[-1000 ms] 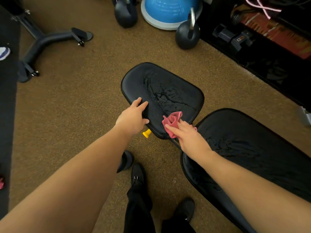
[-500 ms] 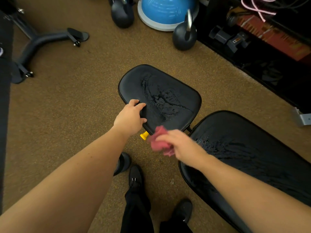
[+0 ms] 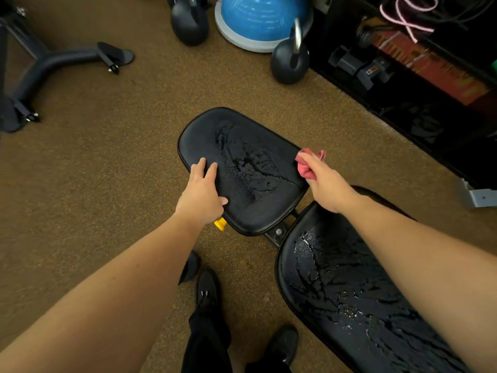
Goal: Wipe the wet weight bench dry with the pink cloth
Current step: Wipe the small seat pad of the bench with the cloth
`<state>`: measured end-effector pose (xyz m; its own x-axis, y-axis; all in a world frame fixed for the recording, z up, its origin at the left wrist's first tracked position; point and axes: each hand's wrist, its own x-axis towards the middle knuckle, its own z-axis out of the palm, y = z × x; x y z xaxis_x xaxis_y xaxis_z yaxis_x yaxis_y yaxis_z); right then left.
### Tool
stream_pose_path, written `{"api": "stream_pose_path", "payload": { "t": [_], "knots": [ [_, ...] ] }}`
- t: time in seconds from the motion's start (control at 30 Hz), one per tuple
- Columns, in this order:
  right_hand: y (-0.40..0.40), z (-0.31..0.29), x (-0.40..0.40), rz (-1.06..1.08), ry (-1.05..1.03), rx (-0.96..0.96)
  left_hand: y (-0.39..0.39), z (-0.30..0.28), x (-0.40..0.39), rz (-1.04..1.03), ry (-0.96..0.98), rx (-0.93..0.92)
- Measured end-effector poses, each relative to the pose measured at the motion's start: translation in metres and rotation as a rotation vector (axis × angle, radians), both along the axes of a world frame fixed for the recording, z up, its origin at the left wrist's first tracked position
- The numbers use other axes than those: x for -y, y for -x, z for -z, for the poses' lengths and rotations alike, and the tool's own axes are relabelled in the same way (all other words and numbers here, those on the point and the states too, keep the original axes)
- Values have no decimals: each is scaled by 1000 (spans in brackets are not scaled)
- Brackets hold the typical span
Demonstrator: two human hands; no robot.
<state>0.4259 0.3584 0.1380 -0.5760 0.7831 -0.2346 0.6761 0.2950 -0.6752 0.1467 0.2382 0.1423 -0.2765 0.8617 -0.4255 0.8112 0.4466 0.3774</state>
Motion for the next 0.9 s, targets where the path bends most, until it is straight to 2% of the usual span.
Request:
{"api": "stream_pose_path", "payload": {
  "t": [0.27, 0.43, 0.9],
  "knots": [
    [-5, 13, 39, -153, -71, 146, -1, -6, 0, 11, 11, -3],
    [-2, 11, 67, -244, -99, 24, 0, -9, 1, 25, 20, -10],
    [34, 17, 127, -287, -57, -50, 5, -9, 1, 24, 21, -3]
  ]
}}
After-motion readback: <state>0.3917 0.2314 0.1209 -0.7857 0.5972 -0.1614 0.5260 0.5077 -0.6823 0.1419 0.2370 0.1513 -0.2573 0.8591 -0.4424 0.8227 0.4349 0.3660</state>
